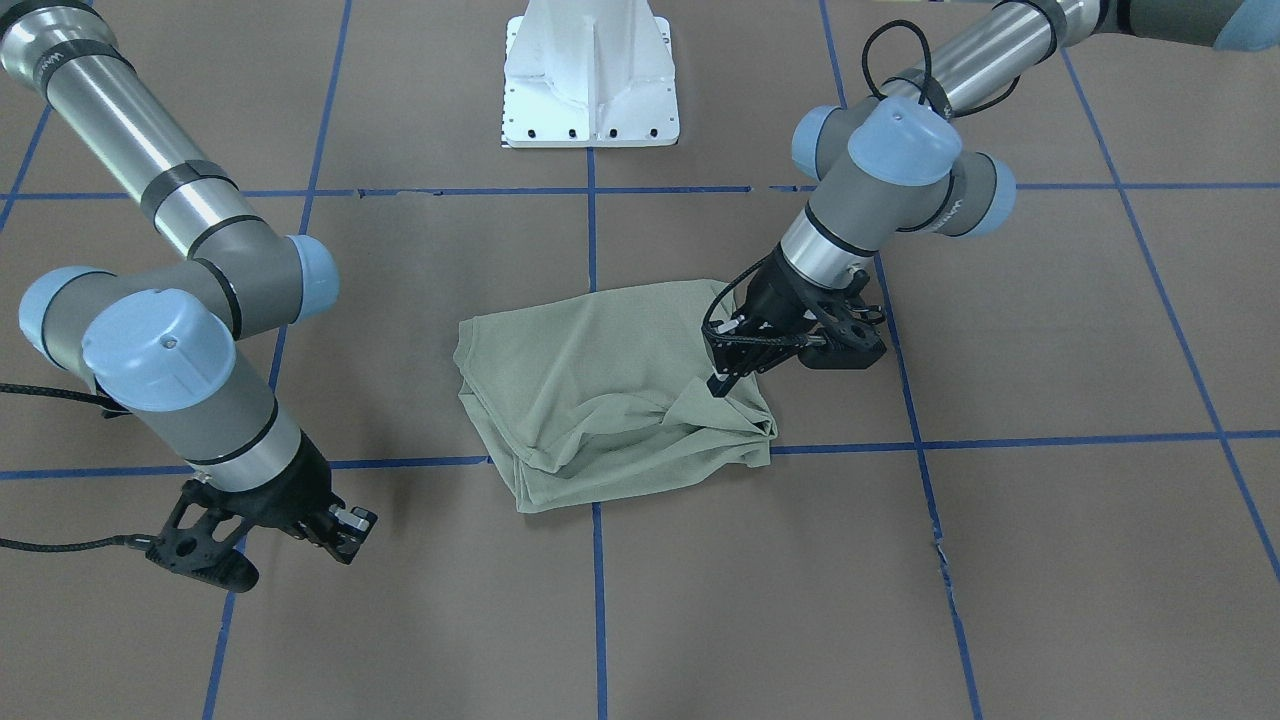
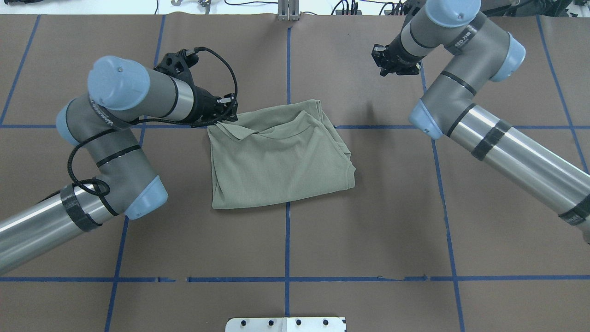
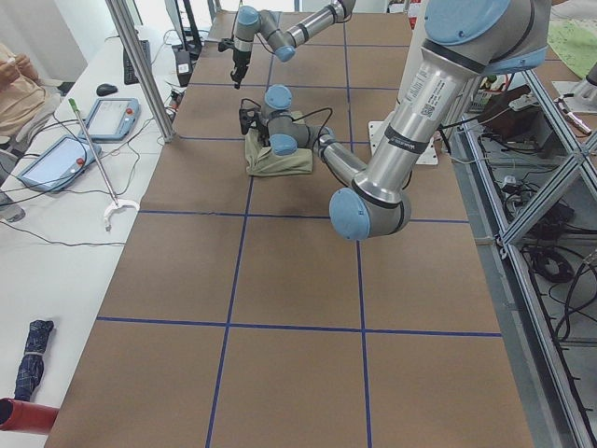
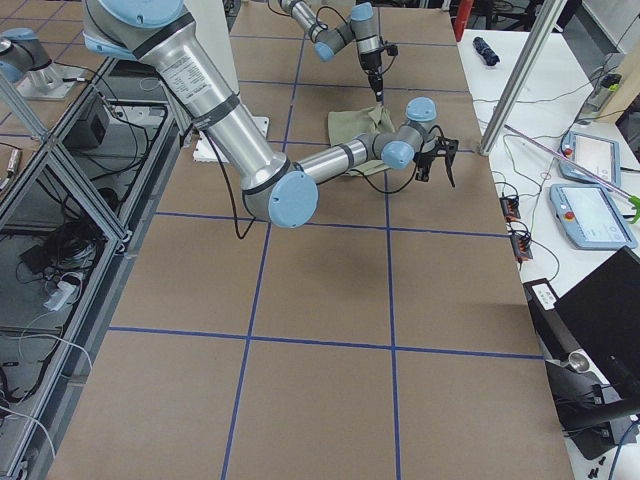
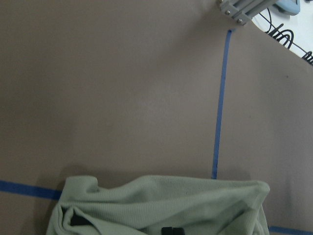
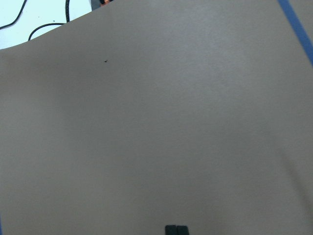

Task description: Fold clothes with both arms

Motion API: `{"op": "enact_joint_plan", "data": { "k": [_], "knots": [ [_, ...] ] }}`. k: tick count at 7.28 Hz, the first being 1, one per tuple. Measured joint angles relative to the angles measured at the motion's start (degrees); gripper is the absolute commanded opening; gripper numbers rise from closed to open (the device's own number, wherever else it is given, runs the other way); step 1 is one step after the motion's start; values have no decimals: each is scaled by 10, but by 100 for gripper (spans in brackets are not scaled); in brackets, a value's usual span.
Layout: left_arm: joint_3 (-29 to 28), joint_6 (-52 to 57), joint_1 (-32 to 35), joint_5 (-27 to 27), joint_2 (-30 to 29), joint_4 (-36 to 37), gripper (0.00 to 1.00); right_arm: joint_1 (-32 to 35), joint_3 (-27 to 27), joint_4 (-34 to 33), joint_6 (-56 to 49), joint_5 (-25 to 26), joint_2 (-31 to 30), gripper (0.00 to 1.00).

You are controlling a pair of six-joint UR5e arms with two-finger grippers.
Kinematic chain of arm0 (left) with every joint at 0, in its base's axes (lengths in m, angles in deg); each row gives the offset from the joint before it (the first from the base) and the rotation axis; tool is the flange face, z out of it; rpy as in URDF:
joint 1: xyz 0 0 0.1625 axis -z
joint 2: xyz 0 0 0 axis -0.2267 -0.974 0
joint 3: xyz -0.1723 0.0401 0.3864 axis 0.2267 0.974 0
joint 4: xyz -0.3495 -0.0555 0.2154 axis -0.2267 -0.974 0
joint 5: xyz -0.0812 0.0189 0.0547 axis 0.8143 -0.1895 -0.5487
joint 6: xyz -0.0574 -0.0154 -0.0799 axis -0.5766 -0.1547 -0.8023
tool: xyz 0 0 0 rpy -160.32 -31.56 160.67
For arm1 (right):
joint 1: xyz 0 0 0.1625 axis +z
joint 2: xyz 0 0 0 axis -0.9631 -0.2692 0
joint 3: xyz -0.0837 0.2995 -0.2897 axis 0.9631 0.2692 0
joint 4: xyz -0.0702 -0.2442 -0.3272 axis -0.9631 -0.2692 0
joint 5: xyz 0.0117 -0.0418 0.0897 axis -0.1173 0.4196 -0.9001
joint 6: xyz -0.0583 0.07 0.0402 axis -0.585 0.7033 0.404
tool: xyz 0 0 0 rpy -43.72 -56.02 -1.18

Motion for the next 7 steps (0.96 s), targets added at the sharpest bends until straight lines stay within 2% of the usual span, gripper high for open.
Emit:
{"op": "enact_joint_plan", "data": {
  "k": [2, 4, 7],
  "knots": [
    [0, 0, -41, -36, -20, 51, 0, 8, -47, 0, -5, -6, -44, 100],
    [-19, 4, -69, -65, -36, 64, 0, 10, -58, 1, -7, -8, -53, 100],
    [-80, 7, -77, -78, -74, 65, 0, 11, -61, 2, -8, -8, -56, 100]
  ]
}}
